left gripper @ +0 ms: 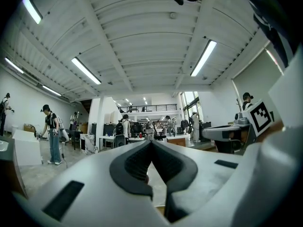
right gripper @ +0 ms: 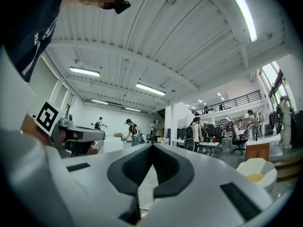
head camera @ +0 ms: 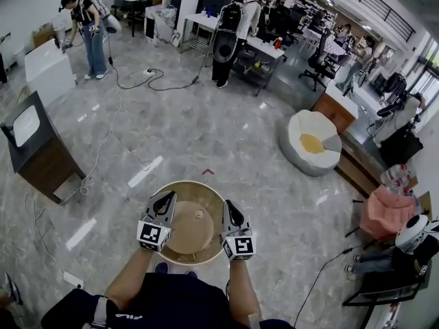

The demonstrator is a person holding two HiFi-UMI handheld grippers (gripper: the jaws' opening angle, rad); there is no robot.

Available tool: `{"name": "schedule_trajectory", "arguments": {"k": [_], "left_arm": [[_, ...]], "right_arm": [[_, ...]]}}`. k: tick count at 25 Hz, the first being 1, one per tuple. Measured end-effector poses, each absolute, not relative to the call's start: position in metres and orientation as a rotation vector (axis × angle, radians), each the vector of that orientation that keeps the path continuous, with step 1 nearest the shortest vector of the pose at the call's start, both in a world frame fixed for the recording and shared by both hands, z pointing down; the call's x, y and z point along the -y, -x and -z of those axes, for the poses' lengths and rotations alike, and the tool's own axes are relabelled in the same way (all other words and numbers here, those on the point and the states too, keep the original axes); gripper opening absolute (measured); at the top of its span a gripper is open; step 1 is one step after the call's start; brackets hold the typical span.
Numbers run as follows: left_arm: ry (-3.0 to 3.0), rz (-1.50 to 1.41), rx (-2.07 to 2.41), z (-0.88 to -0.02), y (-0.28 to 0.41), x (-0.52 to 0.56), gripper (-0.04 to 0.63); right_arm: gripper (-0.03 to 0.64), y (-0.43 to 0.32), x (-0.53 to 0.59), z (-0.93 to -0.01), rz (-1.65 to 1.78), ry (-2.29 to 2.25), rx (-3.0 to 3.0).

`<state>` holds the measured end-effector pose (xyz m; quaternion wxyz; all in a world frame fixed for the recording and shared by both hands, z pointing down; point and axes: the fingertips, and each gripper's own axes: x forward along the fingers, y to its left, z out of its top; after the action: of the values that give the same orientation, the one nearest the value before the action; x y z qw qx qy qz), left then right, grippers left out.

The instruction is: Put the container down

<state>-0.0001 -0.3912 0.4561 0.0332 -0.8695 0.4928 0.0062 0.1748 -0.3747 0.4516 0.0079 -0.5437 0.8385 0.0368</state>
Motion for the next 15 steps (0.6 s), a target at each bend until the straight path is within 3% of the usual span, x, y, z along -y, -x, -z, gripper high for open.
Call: {"name": "schedule_trajectory", "arguments": {"k": [15], "left_arm": [[2.672, -0.032, -1.526, -0.4538, -0.0012, 0.3855, 0.025]], "right_arm": [[0.028, -0.1761, 0.3696, -0.4496, -0.151, 1.676, -2.65]]}}
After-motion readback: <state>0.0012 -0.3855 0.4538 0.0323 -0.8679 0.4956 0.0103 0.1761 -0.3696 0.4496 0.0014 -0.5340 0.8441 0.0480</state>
